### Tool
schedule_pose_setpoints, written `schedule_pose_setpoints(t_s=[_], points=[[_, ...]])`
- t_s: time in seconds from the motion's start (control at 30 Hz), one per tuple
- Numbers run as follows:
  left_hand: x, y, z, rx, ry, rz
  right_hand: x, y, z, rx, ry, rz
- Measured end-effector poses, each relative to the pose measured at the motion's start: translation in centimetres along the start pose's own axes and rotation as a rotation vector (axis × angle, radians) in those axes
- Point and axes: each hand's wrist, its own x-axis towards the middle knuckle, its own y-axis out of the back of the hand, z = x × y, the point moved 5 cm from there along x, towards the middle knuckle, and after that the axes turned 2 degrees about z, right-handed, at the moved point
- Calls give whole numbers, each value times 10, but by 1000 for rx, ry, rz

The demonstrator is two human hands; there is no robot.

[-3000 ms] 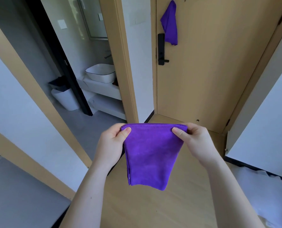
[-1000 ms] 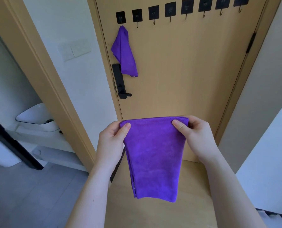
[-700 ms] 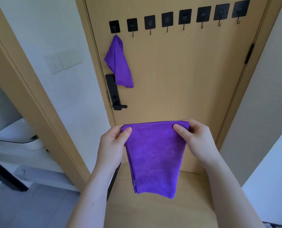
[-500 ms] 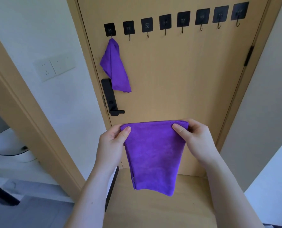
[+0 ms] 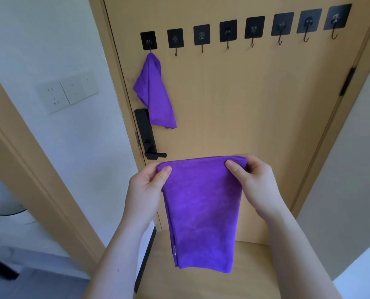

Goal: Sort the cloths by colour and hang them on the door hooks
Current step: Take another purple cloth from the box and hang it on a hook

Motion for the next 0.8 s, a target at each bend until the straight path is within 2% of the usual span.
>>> schedule_pose_setpoints(t_s=[0.2, 0.8], points=[[36, -11, -4, 24, -14, 69, 51, -10, 11, 15, -14, -94], [154, -65, -15, 57, 6, 240, 199, -29, 30, 95, -18, -239]])
